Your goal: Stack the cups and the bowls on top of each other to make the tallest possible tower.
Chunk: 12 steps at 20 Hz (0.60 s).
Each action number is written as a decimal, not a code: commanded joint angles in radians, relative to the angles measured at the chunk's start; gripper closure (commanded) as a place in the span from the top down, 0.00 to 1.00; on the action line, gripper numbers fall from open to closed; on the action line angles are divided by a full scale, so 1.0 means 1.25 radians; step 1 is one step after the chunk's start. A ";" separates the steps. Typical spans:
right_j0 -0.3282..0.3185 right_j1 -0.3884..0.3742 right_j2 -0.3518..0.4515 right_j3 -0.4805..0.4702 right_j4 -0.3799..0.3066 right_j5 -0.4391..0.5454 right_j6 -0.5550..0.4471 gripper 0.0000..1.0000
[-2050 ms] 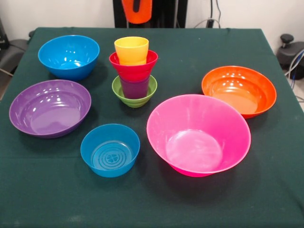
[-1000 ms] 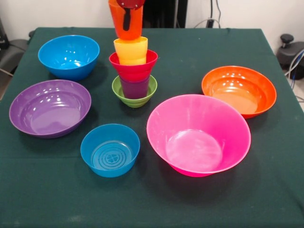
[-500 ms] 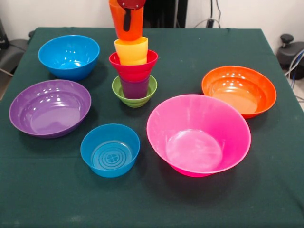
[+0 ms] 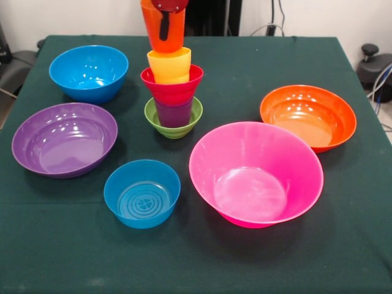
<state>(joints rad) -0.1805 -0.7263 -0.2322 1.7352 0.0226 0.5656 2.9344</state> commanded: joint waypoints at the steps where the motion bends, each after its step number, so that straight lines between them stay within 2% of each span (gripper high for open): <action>1: 0.022 0.076 0.052 -0.040 -0.037 -0.032 -0.003 0.00; 4: 0.036 0.108 0.045 -0.066 -0.034 -0.051 0.015 0.00; 12: 0.032 0.129 0.044 -0.116 -0.017 -0.008 0.000 0.00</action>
<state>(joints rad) -0.1525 -0.6574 -0.2674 1.6584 0.0224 0.5664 2.9344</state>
